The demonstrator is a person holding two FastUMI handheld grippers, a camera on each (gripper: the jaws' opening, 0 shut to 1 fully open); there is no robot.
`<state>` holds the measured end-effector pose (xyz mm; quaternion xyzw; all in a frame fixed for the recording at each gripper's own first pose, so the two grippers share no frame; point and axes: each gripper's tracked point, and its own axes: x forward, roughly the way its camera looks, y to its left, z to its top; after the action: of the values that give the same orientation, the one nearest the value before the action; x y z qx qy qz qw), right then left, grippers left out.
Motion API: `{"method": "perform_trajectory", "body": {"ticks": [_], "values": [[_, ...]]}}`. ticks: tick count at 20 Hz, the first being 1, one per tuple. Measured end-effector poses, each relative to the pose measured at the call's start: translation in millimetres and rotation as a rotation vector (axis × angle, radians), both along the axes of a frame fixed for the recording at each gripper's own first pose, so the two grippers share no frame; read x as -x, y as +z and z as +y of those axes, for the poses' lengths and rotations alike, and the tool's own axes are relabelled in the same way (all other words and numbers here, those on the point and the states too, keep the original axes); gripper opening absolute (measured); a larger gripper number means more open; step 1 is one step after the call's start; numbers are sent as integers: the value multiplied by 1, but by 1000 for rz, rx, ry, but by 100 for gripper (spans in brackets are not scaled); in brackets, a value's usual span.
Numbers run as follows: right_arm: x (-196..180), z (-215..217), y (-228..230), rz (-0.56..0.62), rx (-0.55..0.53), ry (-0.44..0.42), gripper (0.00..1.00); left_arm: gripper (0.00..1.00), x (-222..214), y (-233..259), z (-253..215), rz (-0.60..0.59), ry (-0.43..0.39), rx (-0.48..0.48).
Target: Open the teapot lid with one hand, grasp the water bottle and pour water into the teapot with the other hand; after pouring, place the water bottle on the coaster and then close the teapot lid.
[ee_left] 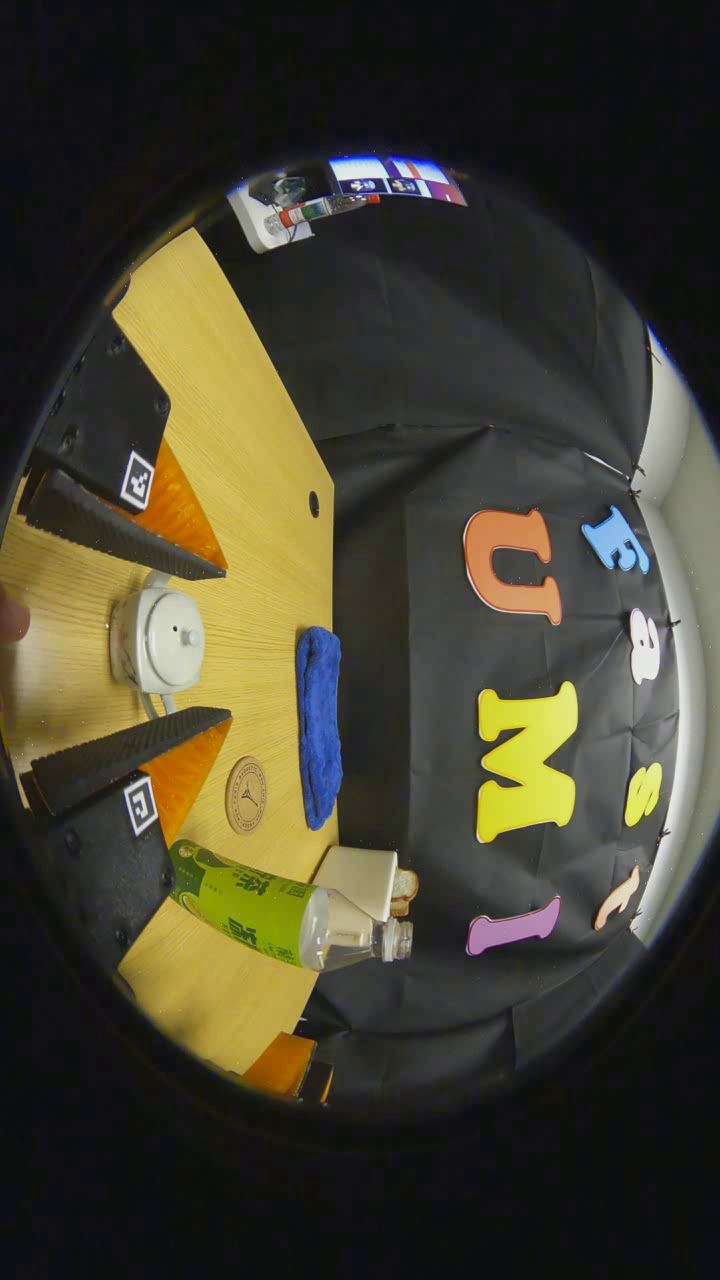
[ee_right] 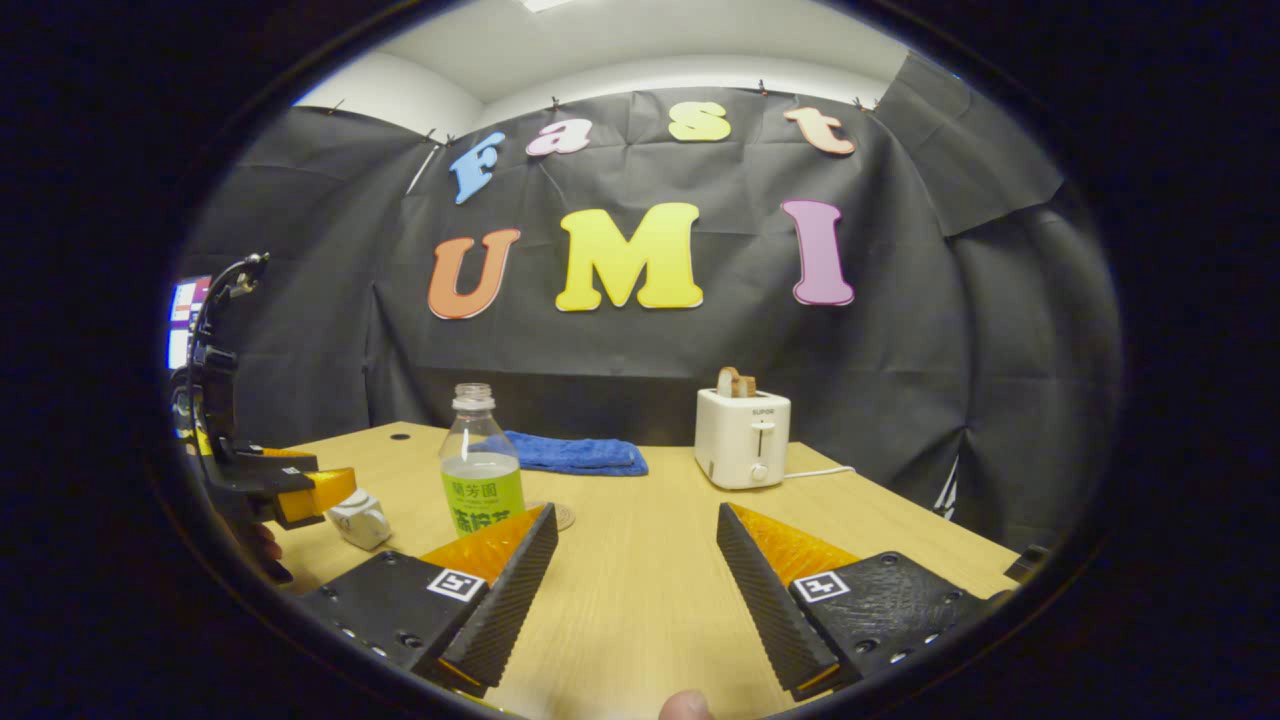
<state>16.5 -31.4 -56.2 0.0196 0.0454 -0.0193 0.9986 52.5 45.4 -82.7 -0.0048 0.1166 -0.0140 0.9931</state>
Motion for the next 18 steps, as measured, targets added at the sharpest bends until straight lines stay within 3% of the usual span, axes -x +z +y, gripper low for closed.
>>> {"method": "perform_trajectory", "body": {"ticks": [1,5,12,13,18], "values": [[-1,-3,-2,4,-4,-5,96,72,-4,-4,2,11,6,-5],[-4,-7,-6,16,-11,-11,96,52,-12,-14,3,55,19,-13],[-8,2,-13,39,3,13,96,24,-16,-13,2,45,28,-47],[-8,4,-13,36,9,18,96,14,-16,-13,1,42,28,-46],[-8,13,-8,14,29,57,96,4,-15,-5,3,23,35,-43]]}}
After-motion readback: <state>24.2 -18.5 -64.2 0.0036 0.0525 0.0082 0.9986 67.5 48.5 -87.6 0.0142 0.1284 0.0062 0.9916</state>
